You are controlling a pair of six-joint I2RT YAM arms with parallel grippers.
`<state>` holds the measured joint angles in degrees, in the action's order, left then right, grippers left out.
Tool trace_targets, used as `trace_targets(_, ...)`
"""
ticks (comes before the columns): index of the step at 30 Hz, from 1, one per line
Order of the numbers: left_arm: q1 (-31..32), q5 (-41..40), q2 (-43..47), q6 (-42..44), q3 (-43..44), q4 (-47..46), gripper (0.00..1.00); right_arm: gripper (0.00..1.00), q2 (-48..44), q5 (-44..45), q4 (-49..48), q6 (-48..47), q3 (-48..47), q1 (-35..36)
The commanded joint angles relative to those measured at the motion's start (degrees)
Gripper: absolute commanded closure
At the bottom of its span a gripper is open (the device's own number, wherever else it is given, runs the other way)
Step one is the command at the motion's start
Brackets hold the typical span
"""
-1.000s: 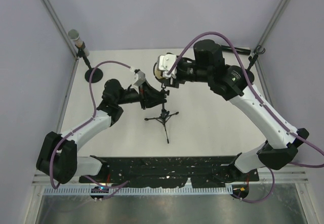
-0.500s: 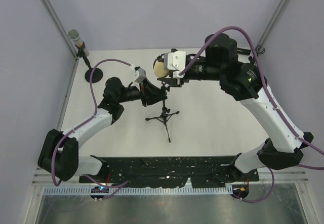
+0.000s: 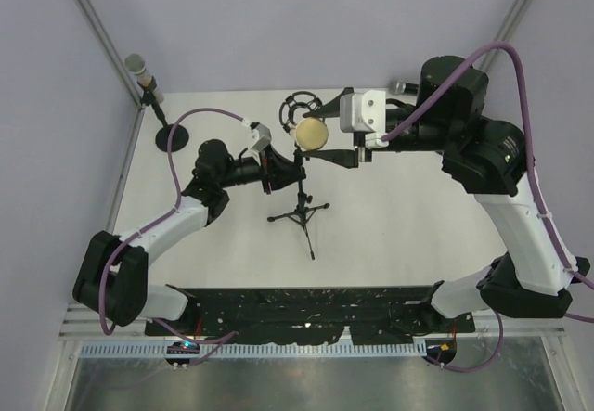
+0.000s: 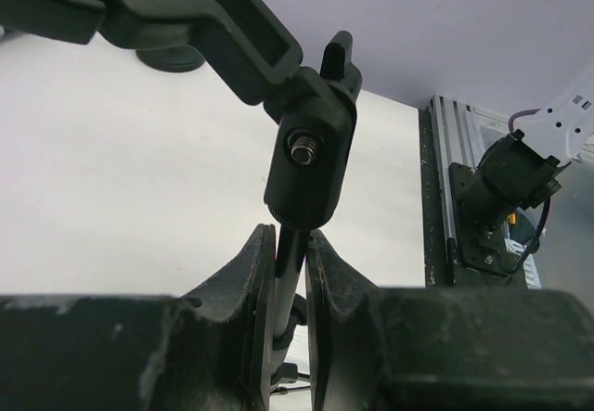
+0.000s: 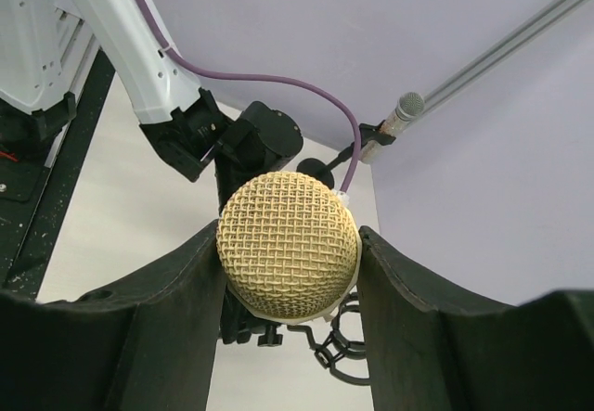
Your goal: Remove the microphone from the stand
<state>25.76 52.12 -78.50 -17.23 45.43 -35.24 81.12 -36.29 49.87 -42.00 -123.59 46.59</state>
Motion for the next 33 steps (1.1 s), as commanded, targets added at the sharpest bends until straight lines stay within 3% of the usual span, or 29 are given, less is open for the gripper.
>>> trace_targets(1,0.08,-1.49,-1.04,1.94,-0.43,6.85,1.0,0.74,-3.51,-2.72,-1.26,4.02,-2.88,-2.02)
trace_targets(7,0.08,-1.67,-0.08,2.38,-0.6,7.29,1.0,0.76,-7.37,-2.74,-3.46,7.98,-1.66,-6.94)
trace_targets(9,0.17,-1.67,0.45,2.47,-0.69,7.3,0.95,0.76,-9.56,0.32,-4.16,7.9,0.79,-8.08)
trace_targets(18,0.17,-0.44,3.52,2.56,-0.61,6.68,0.49,0.79,-20.73,18.97,-11.62,1.4,20.66,-11.34)
trace_targets(23,0.08,0.18,5.89,2.73,-0.25,6.77,0.15,0.8,-22.24,26.62,-17.24,-1.77,30.33,-12.66)
trace_targets(26,-0.01,0.18,8.09,5.01,0.18,8.69,0.01,0.81,-21.28,30.04,-20.06,-4.31,35.16,-13.89)
trace_targets(30,-1.58,0.53,11.26,9.49,1.59,14.58,0.01,0.82,-18.99,31.89,-26.3,-6.25,41.13,-16.52)
trace_targets(33,-3.95,2.19,12.84,11.86,2.82,18.18,0.0,0.82,-14.96,29.97,-31.48,-4.77,42.73,-22.3)
